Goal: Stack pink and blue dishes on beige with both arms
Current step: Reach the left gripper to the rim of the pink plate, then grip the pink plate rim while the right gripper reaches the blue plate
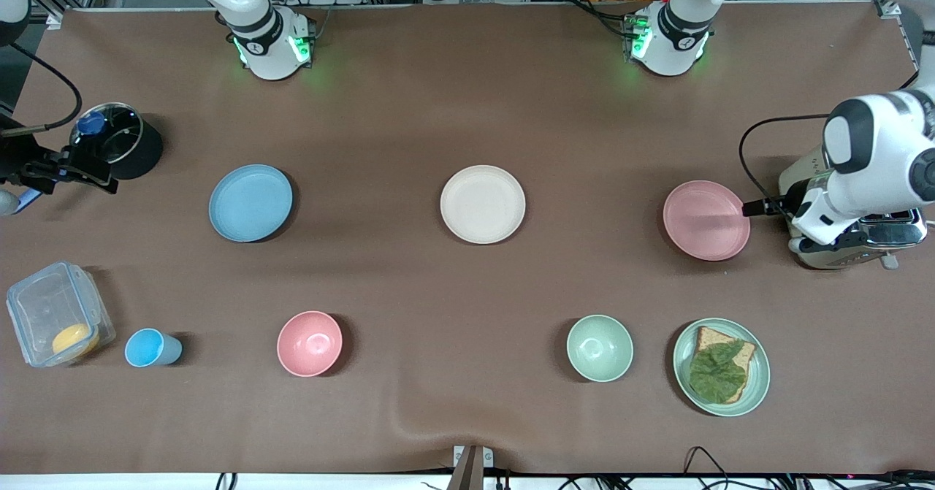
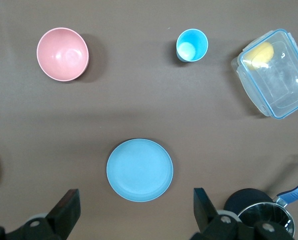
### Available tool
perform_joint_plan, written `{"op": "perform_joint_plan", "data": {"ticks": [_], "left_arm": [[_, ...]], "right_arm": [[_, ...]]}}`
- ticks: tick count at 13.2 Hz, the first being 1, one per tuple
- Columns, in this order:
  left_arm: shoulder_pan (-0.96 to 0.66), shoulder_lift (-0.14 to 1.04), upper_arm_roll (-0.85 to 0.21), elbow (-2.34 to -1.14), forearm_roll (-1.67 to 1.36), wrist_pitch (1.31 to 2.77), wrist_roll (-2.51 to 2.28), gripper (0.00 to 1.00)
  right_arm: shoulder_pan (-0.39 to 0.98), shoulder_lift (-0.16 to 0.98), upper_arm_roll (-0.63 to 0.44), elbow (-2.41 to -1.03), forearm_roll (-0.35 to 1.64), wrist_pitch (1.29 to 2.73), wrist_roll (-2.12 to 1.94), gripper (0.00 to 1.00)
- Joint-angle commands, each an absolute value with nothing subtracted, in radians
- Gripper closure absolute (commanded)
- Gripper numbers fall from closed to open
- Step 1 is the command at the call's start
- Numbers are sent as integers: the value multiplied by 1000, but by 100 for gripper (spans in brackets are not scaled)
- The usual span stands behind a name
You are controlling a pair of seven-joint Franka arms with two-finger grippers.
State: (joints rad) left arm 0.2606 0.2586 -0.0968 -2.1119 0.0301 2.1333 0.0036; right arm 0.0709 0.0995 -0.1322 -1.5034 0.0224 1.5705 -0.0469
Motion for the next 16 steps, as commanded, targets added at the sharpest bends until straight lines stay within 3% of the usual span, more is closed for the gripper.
{"op": "perform_joint_plan", "data": {"ticks": [1,7,14,16], "left_arm": [[282,282,-104,-2155,26,2210,20,0],[307,379,-104,-2151,28,2269,44,0],[347,433,-107,-2140,29,2298,84,0],[345,440,-107,-2137,28,2298,84,19]], "right_arm": [[38,118,-130,-1511,21,1554,-51,0],[-46,143,-130,-1719,61,1696,-156,0],[-112,144,-130,-2089,120,2081,-375,0],[-113,167,-130,-2164,123,2169,-466,0]]}}
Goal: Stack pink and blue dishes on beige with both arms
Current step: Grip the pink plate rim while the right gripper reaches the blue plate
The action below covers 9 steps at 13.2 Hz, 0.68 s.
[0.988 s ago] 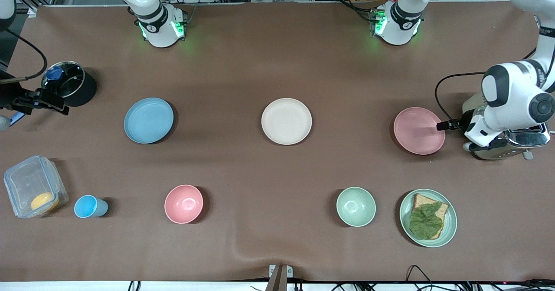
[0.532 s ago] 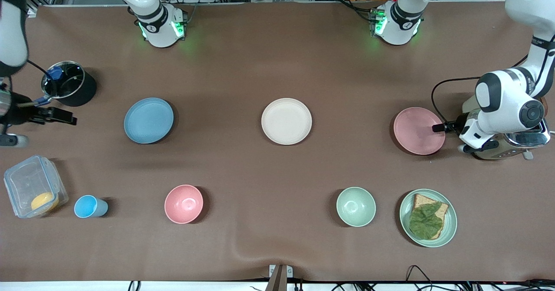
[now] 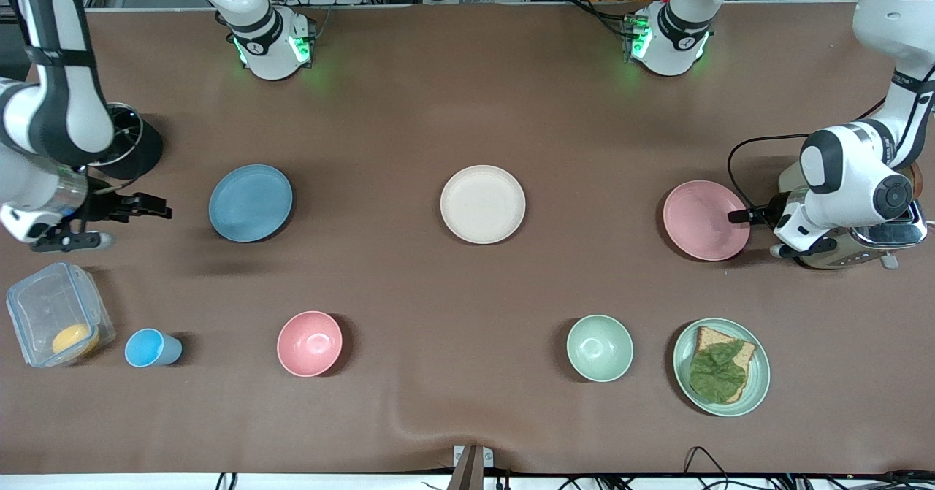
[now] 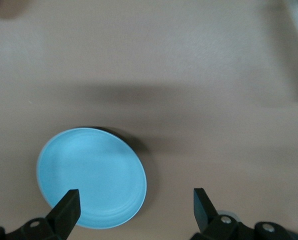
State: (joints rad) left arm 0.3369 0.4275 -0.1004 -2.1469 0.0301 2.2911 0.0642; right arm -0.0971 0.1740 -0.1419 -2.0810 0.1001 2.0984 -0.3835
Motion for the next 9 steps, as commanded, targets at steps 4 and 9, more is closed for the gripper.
{"op": "perform_joint_plan", "data": {"ticks": [4,9], "left_arm": [[347,440,-109,-2137,20,2298,84,73],[347,370,-138,-2138,-33,2255,89,100]], "right_arm": [[-112,253,-130,-2213,141,2259,-574,0],[-100,357,-129,-2212,140,2287,-601,0]]}}
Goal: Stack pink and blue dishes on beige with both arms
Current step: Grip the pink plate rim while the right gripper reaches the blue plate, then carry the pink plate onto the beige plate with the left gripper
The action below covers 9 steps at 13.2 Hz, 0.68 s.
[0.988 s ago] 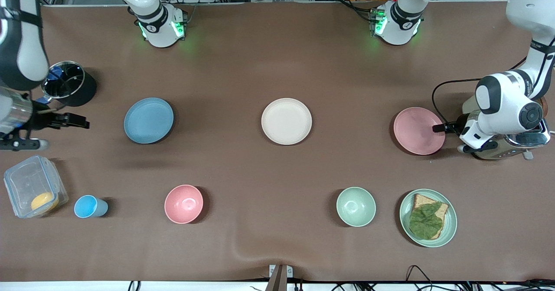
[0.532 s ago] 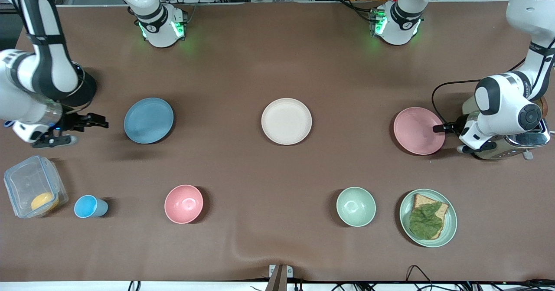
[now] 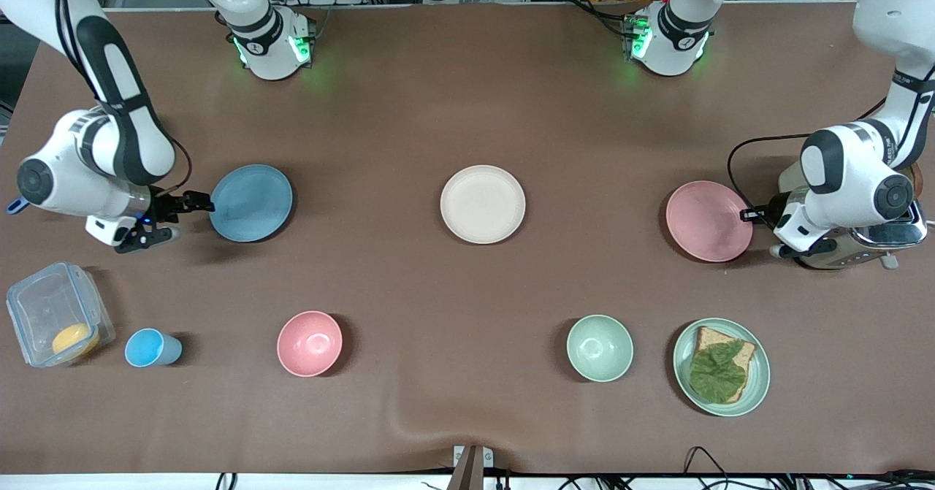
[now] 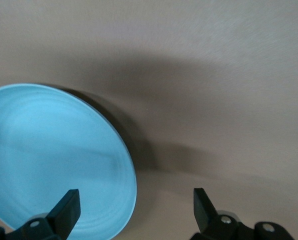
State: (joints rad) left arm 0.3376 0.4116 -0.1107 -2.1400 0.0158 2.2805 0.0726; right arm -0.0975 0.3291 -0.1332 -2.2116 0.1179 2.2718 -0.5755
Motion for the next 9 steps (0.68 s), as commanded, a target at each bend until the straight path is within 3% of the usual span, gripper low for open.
{"op": "perform_joint_plan", "data": {"ticks": [1,4,5,9], "left_arm": [[345,329,-170,-2132,-63,2191,87,100],[344,261,-270,-2056,-142,2044,77,100],[344,259,-305,-2008,-156,1987,69,100],[321,281,-504,-1941,-215,1950,-84,100]], "right_arm": [[-97,376,-127,-2212,140,2289,-601,0],[-86,394,-124,-2209,141,2286,-601,0],[-83,403,-124,-2209,141,2284,-601,5],[-78,420,-124,-2209,141,2273,-601,65]]}}
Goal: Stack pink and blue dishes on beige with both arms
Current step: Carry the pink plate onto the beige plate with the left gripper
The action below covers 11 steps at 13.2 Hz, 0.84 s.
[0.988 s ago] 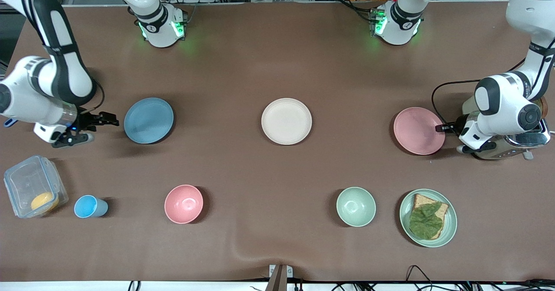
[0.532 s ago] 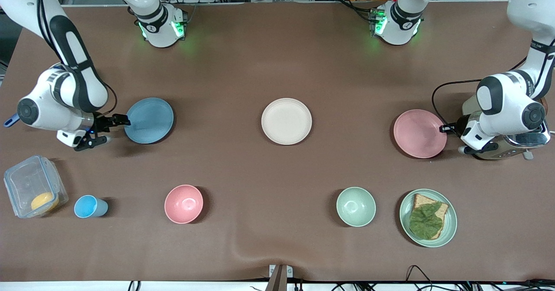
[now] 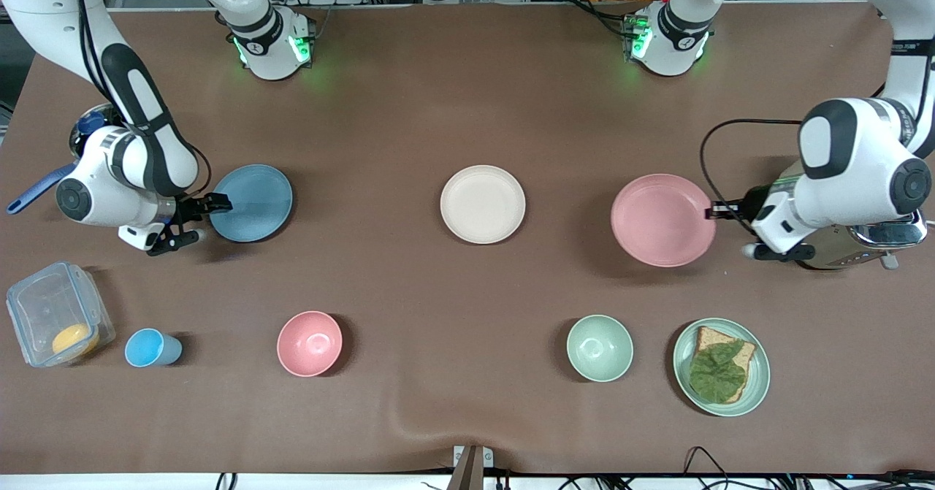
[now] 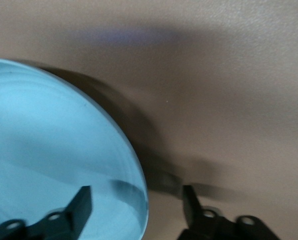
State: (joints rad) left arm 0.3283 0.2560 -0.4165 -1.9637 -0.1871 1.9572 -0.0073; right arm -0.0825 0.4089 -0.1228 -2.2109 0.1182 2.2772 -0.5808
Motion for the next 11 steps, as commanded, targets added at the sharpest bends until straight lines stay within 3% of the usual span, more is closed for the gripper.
{"op": "perform_joint_plan", "data": {"ticks": [1,4,11], "left_arm": [[298,296,-546,-1937,-218,1980,-144,100],[120,345,-558,-1940,-209,2103,-360,100],[-40,491,-560,-1993,-210,2339,-486,100]], "right_arm": [[-77,423,-123,-2209,141,2272,-600,79],[-77,429,-123,-2191,141,2234,-598,100],[-83,446,-123,-2065,143,2071,-595,100]]}}
